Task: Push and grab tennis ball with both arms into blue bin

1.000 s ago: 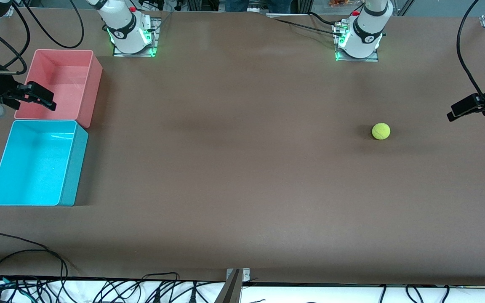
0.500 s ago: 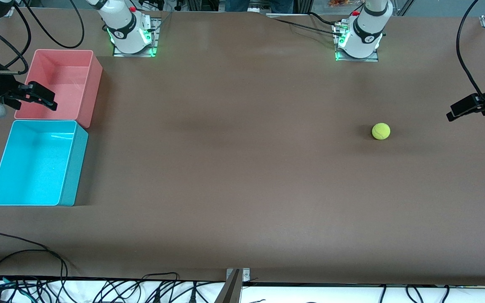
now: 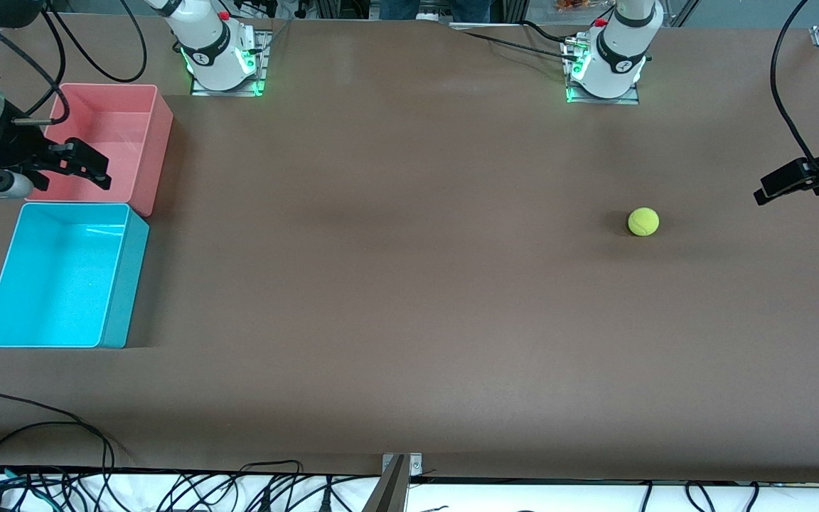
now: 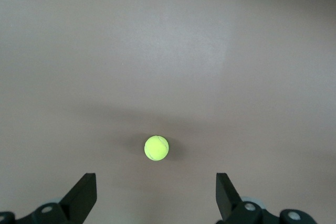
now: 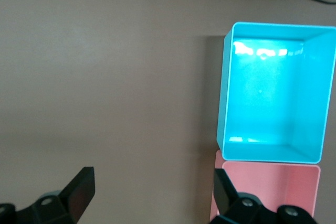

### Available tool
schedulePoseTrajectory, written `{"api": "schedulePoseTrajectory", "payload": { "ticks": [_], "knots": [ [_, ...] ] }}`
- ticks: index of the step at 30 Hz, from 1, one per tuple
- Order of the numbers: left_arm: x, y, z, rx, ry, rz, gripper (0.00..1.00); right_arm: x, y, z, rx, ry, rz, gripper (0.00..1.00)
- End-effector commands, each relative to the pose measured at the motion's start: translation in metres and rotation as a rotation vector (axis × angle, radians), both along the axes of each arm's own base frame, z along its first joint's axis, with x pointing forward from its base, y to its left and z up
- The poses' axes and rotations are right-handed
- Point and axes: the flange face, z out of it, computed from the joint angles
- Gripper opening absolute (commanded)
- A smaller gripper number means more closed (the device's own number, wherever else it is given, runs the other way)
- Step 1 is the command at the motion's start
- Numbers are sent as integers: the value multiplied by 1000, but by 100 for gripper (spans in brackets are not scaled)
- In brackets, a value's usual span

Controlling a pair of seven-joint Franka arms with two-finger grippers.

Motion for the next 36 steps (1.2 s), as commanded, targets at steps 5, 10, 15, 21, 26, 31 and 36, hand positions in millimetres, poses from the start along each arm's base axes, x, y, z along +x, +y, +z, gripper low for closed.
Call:
{"api": "schedulePoseTrajectory", "payload": {
  "ticks": [5,10,15,21,26,31,36],
  "knots": [
    [2,-1,5,26,7,-16,100,-3,21,5,-30,-9,30,100],
    [1,-1,4,25,9,-16,100,-3,18,6,-25,-10,23,100],
    [1,-1,4,25,9,-16,100,-8,17,5,-31,24,22,100],
    [2,-1,4,25,9,-18,100,-10,13,0,-31,53,12,100],
    [1,-2,4,25,12,-19,100,-14,10,3,-32,67,7,100],
    [1,-3,4,25,13,-21,100,-17,2,1,-38,102,-5,100],
    [1,-3,4,25,15,-21,100,-15,1,1,-43,88,-6,100]
  ]
}}
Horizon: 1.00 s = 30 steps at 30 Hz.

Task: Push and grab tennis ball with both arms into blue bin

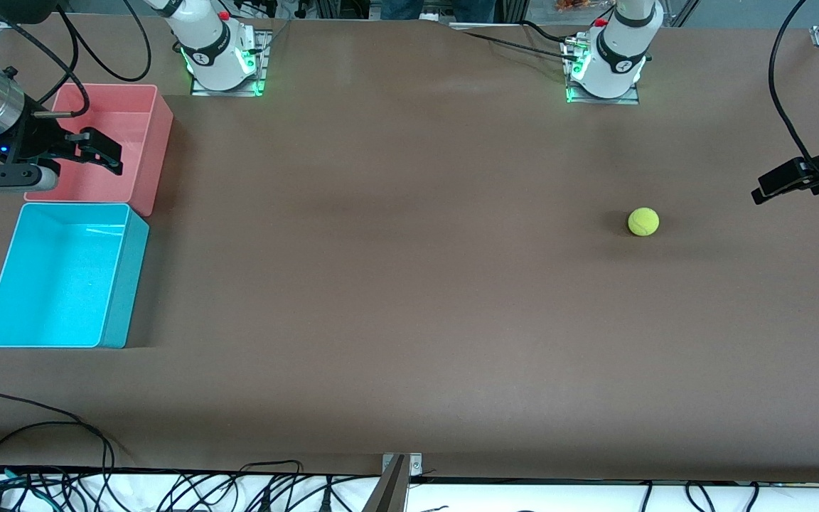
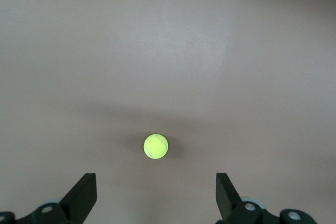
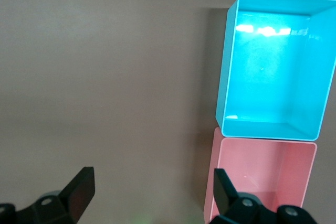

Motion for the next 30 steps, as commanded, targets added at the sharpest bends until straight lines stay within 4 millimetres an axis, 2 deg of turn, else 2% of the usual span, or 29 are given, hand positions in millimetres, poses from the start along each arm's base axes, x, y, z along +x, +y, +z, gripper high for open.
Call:
{"api": "schedulePoseTrajectory", "payload": {
  "ticks": [1,7,15,20,30],
  "knots": [
    [2,0,4,25,9,-15,100,-3,-3,8,-20,-7,-11,100],
    [2,0,4,25,9,-15,100,-3,7,10,-30,-16,10,100],
    [2,0,4,25,9,-15,100,-2,2,8,-32,-16,1,100],
    [2,0,4,25,9,-14,100,-3,16,10,-35,-25,28,100],
    [3,0,8,18,-2,-13,100,-3,19,10,-34,-25,34,100]
  ]
}}
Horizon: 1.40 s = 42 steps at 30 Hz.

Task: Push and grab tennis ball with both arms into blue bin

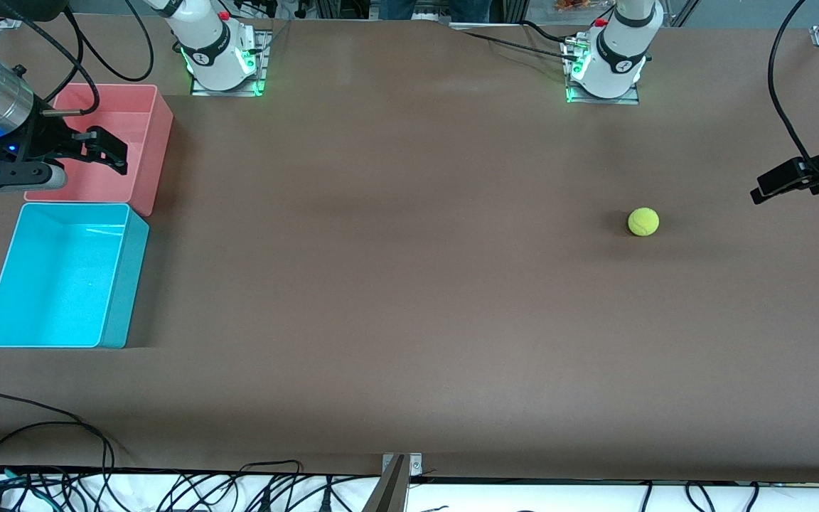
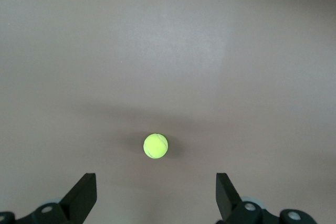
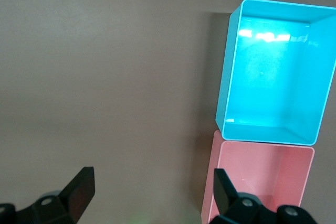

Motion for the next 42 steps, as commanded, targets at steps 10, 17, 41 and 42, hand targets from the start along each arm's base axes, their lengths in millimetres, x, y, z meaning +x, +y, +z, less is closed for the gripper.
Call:
{"api": "schedulePoseTrajectory", "payload": {
  "ticks": [10,17,41,42],
  "knots": [
    [3,-2,11,15,-10,-12,100,-4,11,9,-20,-15,15,100],
    [8,-1,1,11,2,-12,100,-4,12,9,-20,-16,17,100],
    [8,8,-3,29,17,185,0,-1,14,10,-15,-30,20,100],
    [9,6,-4,30,19,219,0,-1,14,10,-15,-30,19,100]
  ]
}}
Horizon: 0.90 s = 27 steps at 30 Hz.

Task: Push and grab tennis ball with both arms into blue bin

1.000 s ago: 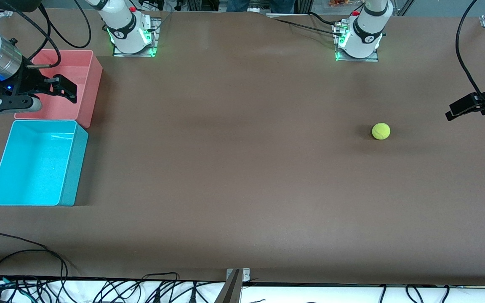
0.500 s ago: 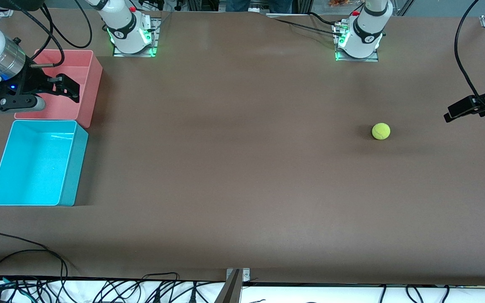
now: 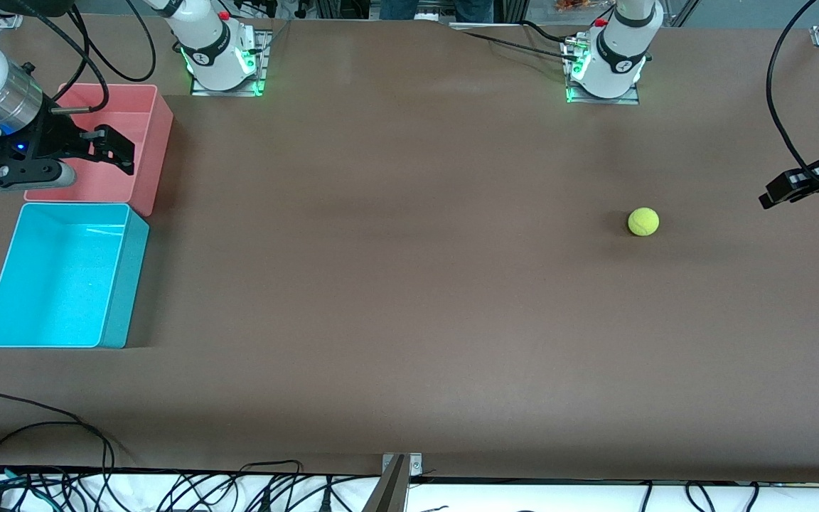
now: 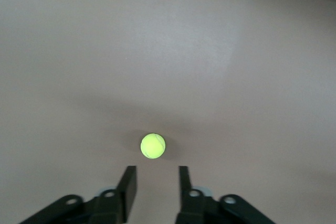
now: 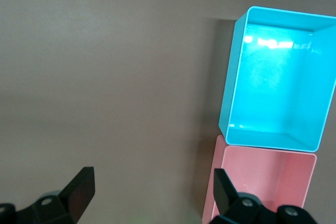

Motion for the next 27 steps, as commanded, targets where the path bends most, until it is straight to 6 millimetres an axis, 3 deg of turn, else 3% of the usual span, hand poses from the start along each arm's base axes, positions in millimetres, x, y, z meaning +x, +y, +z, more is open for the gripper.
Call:
{"api": "schedulePoseTrajectory", "payload": {
  "ticks": [1,13,20,27],
  "knots": [
    [6,3,-2,29,17,140,0,-1,1,7,-16,-14,-4,100],
    [23,13,-46,82,95,668,0,-2,3,8,-16,-15,-1,100],
    [36,13,-92,166,154,935,0,-2,2,7,-15,-11,-2,100],
    [29,19,-139,205,202,1086,0,-4,1,8,-15,-6,-4,100]
  ]
}}
